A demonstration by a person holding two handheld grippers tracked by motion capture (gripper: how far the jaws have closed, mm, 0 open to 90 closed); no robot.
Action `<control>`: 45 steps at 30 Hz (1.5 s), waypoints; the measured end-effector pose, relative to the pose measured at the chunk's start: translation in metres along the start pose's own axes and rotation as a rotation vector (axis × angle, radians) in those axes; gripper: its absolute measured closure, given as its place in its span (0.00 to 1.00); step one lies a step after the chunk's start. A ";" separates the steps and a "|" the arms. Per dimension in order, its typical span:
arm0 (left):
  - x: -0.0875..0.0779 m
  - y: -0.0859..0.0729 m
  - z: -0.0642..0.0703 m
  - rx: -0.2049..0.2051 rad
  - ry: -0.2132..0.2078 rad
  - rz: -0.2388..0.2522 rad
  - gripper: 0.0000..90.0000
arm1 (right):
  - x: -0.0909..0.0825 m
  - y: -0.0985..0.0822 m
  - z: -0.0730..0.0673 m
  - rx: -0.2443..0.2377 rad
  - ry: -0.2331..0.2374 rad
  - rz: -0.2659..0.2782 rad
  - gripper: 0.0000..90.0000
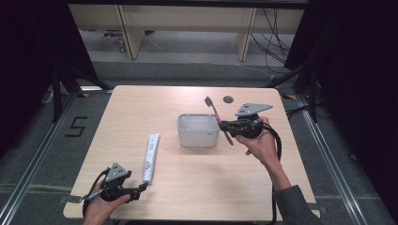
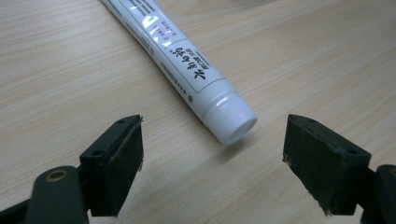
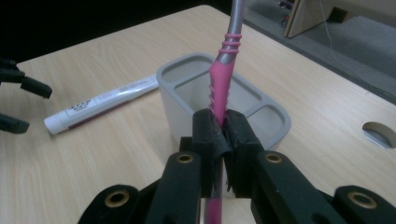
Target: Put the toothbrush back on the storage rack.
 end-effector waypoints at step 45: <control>-0.001 0.001 0.001 -0.006 -0.002 -0.004 0.21 | 0.064 0.022 0.044 0.182 -0.103 0.205 0.94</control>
Point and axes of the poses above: each handheld gripper's, and its own axes: x roughly forward along the jaws, y roughly out of its top, z roughly to its right, the point moved 6 cm from there along x, roughly forward along the jaws, and after that the axes turned 13 degrees about z, right-handed, at the moved point
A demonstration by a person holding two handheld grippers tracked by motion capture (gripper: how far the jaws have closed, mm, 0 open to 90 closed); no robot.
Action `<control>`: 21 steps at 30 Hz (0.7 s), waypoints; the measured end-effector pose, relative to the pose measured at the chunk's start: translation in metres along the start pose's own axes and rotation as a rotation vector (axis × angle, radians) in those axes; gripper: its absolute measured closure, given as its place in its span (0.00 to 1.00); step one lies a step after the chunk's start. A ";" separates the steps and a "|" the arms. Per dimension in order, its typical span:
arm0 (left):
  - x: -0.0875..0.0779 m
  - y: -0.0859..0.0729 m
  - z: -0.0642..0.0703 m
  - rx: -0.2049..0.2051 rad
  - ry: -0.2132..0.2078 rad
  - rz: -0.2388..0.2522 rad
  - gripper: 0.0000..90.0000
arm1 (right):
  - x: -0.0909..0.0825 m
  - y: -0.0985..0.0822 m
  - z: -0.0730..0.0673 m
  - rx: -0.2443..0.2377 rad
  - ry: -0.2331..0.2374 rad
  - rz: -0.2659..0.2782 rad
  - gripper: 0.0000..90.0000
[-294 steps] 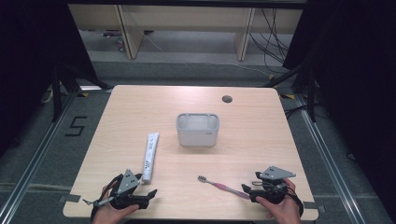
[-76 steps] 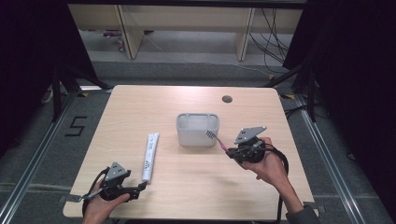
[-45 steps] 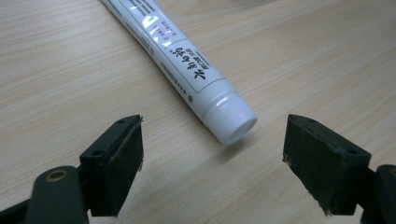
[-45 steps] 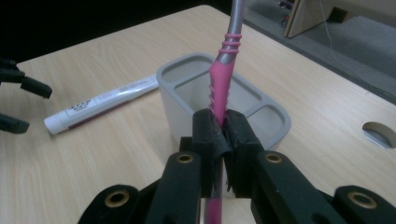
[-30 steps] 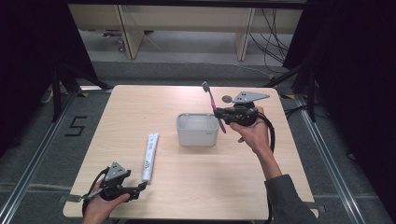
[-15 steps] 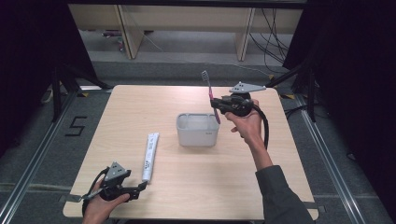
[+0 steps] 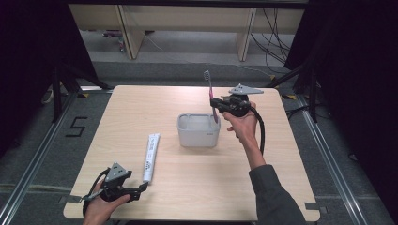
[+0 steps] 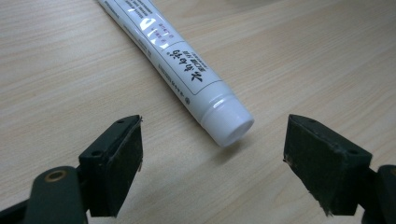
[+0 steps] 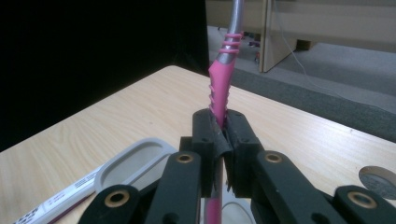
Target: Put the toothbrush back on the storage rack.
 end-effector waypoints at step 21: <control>0.001 0.000 0.001 0.003 -0.006 0.005 0.21 | 0.009 -0.032 0.011 0.051 -0.037 0.024 0.93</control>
Point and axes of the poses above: each handheld gripper's, and its own axes: x roughly forward along the jaws, y roughly out of its top, z roughly to its right, the point moved 6 cm from there along x, roughly forward along the jaws, and after that the axes turned 13 degrees about z, right-handed, at the moved point
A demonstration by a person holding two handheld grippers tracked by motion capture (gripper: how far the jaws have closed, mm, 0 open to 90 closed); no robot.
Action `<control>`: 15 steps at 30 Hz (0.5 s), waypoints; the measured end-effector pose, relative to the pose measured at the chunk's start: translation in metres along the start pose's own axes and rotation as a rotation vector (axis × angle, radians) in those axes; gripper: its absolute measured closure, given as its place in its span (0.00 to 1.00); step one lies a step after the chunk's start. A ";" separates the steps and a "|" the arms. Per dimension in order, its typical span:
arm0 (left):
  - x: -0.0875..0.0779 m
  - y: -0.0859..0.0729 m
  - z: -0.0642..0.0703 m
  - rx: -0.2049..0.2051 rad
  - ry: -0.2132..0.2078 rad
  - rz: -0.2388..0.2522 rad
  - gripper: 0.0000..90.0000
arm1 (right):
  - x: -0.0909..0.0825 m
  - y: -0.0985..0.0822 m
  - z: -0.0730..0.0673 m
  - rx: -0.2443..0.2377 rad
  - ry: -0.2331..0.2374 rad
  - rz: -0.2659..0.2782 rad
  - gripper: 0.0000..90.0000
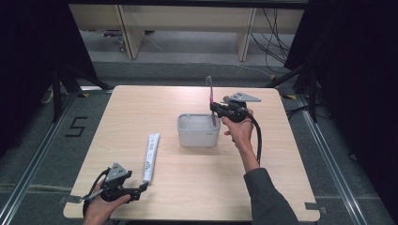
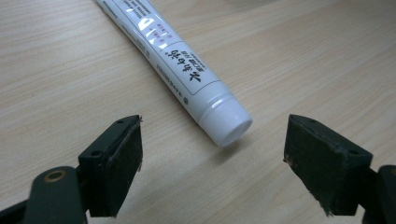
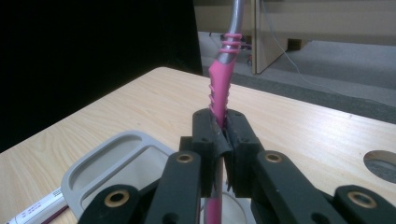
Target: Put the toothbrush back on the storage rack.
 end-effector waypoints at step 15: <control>0.001 0.000 0.001 -0.002 0.001 -0.003 0.21 | -0.001 -0.012 -0.003 -0.016 0.015 0.014 0.93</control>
Point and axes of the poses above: each handheld gripper's, and its own axes: x roughly forward along the jaws, y roughly out of its top, z roughly to its right, the point moved 6 cm from there along x, roughly forward along the jaws, and after that the axes turned 13 degrees about z, right-handed, at the moved point
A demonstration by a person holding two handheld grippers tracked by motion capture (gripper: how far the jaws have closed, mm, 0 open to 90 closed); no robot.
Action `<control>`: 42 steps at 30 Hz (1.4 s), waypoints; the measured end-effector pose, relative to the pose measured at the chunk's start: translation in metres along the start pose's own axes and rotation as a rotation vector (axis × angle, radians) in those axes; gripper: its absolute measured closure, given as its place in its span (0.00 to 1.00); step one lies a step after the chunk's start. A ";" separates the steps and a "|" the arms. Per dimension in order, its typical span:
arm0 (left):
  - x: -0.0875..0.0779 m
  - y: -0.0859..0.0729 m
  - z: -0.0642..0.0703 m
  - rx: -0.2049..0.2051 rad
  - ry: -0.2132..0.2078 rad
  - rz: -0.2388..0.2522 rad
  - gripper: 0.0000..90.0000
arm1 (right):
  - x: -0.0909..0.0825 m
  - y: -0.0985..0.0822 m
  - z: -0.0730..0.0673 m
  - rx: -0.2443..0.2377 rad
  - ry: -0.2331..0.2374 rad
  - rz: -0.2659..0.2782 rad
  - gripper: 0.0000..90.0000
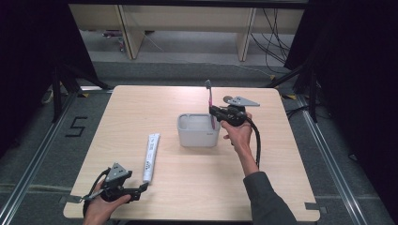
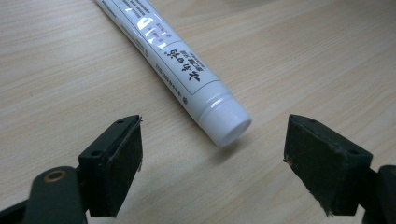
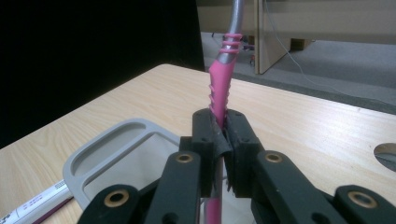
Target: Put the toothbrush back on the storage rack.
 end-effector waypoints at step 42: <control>0.000 0.000 0.000 0.005 -0.001 0.004 0.21 | -0.001 -0.016 0.003 -0.045 -0.024 0.004 0.92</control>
Point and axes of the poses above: each handheld gripper's, and its own axes: x roughly forward along the jaws, y roughly out of its top, z roughly to its right, the point moved 6 cm from there along x, roughly forward along the jaws, and after that the axes turned 13 degrees about z, right-handed, at the moved point
